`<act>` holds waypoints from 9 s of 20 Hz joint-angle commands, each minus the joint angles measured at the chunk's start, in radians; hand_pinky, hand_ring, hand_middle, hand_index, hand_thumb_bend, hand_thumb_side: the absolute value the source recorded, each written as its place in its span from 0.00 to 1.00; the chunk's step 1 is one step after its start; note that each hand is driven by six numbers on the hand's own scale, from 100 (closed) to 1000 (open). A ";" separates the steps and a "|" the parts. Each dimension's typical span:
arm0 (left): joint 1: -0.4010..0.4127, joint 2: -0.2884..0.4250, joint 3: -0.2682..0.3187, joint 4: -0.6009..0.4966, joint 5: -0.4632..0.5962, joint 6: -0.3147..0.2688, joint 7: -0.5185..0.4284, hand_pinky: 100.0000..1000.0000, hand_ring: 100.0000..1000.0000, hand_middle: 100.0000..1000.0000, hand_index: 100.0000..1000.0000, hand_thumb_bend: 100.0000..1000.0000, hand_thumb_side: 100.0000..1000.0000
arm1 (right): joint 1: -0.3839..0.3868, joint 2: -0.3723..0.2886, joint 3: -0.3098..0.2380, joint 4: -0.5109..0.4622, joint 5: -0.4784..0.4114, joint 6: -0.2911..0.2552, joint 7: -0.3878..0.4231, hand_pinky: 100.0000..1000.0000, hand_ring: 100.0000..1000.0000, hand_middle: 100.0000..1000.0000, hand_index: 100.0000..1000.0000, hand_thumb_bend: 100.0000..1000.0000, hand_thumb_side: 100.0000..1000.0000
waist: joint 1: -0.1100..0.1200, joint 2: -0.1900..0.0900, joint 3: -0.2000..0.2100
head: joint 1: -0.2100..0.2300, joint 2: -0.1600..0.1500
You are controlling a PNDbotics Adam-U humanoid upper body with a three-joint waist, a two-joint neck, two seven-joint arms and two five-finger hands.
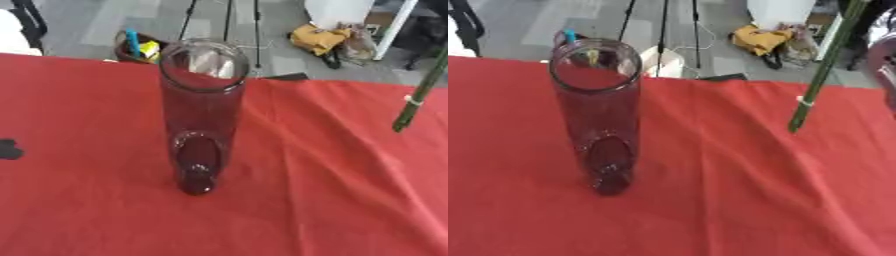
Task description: Arrange flowers into the vase.
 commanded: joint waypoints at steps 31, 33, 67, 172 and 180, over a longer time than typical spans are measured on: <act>-0.023 0.028 -0.039 -0.018 0.035 0.005 -0.046 0.69 0.53 0.75 0.86 0.00 1.00 | -0.248 0.037 0.011 0.007 -0.251 -0.188 -0.048 0.00 0.00 0.00 0.00 0.00 0.79 | -0.050 -0.061 0.098 | -0.162 -0.043; -0.025 0.026 -0.040 -0.018 0.037 0.005 -0.049 0.69 0.53 0.75 0.86 0.00 1.00 | -0.252 0.039 0.012 0.010 -0.252 -0.193 -0.050 0.00 0.00 0.00 0.00 0.00 0.79 | -0.052 -0.063 0.108 | -0.176 -0.046; -0.034 -0.008 -0.056 -0.018 0.060 0.019 -0.084 0.69 0.49 0.75 0.86 0.00 1.00 | -0.330 0.117 0.047 0.089 -0.044 -0.283 -0.019 0.00 0.00 0.00 0.00 0.00 0.71 | -0.075 -0.063 0.209 | -0.333 -0.115; -0.056 -0.061 -0.068 -0.018 0.089 0.028 -0.156 0.69 0.47 0.76 0.86 0.00 1.00 | -0.244 0.217 0.166 0.002 0.635 0.294 0.121 0.61 0.65 0.00 0.26 0.00 0.82 | -0.084 -0.037 0.259 | -0.348 -0.043; -0.056 -0.062 -0.069 -0.018 0.090 0.029 -0.163 0.69 0.47 0.76 0.86 0.00 1.00 | -0.228 0.211 0.155 -0.019 0.761 0.334 0.256 0.73 0.76 0.08 0.32 0.00 0.82 | -0.083 -0.038 0.255 | -0.349 -0.045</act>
